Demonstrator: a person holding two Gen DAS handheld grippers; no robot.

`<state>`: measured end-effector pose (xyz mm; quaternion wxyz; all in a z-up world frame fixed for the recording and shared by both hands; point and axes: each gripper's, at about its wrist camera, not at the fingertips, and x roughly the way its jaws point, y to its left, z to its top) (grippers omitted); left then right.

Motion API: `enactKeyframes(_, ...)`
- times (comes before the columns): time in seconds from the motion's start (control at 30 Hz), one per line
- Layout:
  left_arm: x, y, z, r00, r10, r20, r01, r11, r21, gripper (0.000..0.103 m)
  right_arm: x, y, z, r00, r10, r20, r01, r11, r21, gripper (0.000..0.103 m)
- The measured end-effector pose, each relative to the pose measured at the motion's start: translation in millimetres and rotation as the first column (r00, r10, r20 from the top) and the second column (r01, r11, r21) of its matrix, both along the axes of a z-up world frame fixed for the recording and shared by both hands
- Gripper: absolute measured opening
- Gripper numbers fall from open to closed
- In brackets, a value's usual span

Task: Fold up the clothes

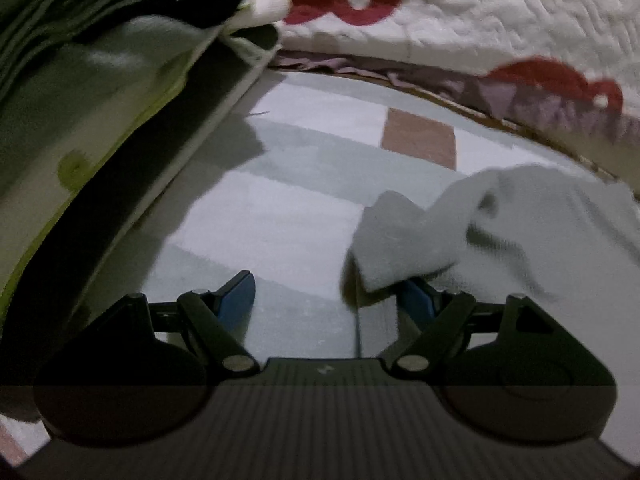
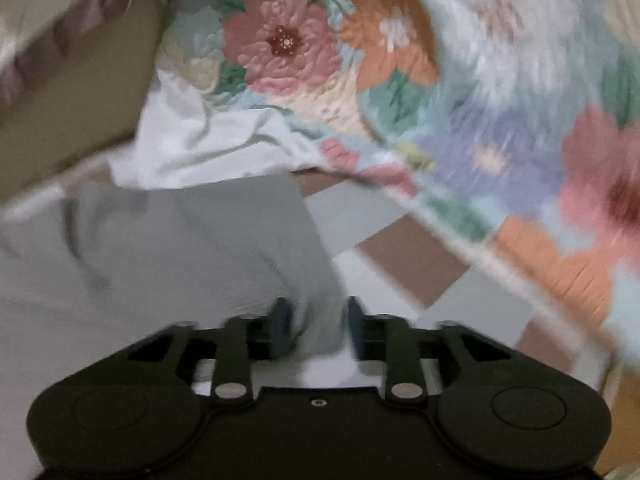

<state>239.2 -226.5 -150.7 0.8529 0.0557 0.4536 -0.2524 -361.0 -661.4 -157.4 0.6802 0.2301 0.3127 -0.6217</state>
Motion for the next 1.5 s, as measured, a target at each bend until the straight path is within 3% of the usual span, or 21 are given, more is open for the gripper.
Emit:
enactKeyframes(0.03,3,6,2,1.0,0.012,-0.023,-0.013,0.999,-0.034,0.079,1,0,3,0.999,0.01,-0.039,-0.011,1.0,-0.016,0.045)
enactKeyframes(0.13,9,22,5,0.996,0.028,-0.082,-0.038,0.992,-0.118,0.079,-11,-7,15,0.999,-0.046,-0.005,0.045,0.998,-0.037,0.05)
enactKeyframes(0.23,11,21,5,0.996,-0.017,-0.092,0.0,0.982,-0.189,0.079,-23,-10,18,0.995,-0.102,0.002,0.102,0.994,-0.044,0.051)
enactKeyframes(0.33,13,13,3,0.994,-0.077,-0.084,0.053,0.966,-0.251,0.079,-9,-8,19,0.999,-0.024,0.029,0.025,0.999,-0.035,0.051)
enactKeyframes(0.43,16,-1,-5,0.984,-0.143,-0.105,0.099,0.934,-0.342,0.083,8,-5,19,0.996,0.067,0.06,-0.065,0.997,-0.028,0.051)
enactKeyframes(0.5,12,-15,-3,0.983,-0.175,-0.052,0.148,0.932,-0.332,0.082,19,-3,19,0.989,0.127,0.081,-0.125,0.992,-0.025,0.051)
enactKeyframes(0.53,10,-20,-3,0.982,-0.186,-0.024,0.17,0.936,-0.308,0.07,25,-2,19,0.984,0.156,0.091,-0.155,0.988,-0.024,0.051)
enactKeyframes(0.57,9,-27,-3,0.979,-0.202,0.01,0.197,0.942,-0.273,0.027,31,-1,19,0.977,0.186,0.101,-0.185,0.983,-0.023,0.051)
enactKeyframes(0.6,7,-32,1,0.974,-0.222,0.037,0.225,0.947,-0.23,0.011,36,0,20,0.97,0.215,0.112,-0.214,0.977,-0.022,0.051)
enactKeyframes(0.63,5,-37,6,0.968,-0.241,0.065,0.249,0.95,-0.188,0.012,42,1,20,0.962,0.244,0.122,-0.243,0.97,-0.022,0.051)
enactKeyframes(0.73,-9,-32,44,0.946,-0.195,0.259,0.242,0.957,-0.162,0.014,59,4,20,0.932,0.33,0.153,-0.33,0.944,-0.023,0.052)
enactKeyframes(0.8,-8,-30,53,0.944,-0.114,0.309,0.161,0.978,-0.133,0.036,70,6,20,0.907,0.385,0.173,-0.386,0.922,-0.026,0.052)
enactKeyframes(0.83,-7,-29,57,0.94,-0.076,0.332,0.121,0.986,-0.117,0.055,75,6,16,0.904,0.396,0.164,-0.4,0.916,-0.009,0.053)
enactKeyframes(0.97,1,-21,42,0.947,-0.038,0.32,0.008,0.996,0.094,0.054,91,7,-7,0.903,0.417,0.104,-0.425,0.903,0.068,0.053)
enactKeyframes(1.03,0,-7,41,0.982,-0.046,0.184,0.039,0.998,0.042,0.058,89,9,-11,0.909,0.404,0.102,-0.412,0.909,0.07,0.054)
enactKeyframes(1.1,-6,13,39,0.998,-0.036,0.044,0.037,0.999,-0.025,0.068,83,11,-9,0.92,0.373,0.123,-0.382,0.922,0.058,0.054)
enactKeyframes(1.2,-15,32,26,0.989,-0.032,-0.143,0.017,0.994,-0.104,0.069,66,12,-3,0.936,0.319,0.151,-0.328,0.944,0.043,0.054)
enactKeyframes(1.27,-15,34,14,0.974,-0.032,-0.223,-0.002,0.988,-0.152,0.069,49,13,3,0.948,0.271,0.17,-0.281,0.959,0.036,0.054)
enactKeyframes(1.4,-12,30,5,0.973,0.037,-0.227,-0.078,0.981,-0.177,0.071,2,17,14,0.964,0.116,0.238,-0.129,0.991,0.037,0.055)
enactKeyframes(1.5,-15,19,5,0.987,0.008,-0.162,-0.036,0.984,-0.172,0.072,-33,21,13,0.946,-0.014,0.325,-0.012,0.997,0.077,0.055)
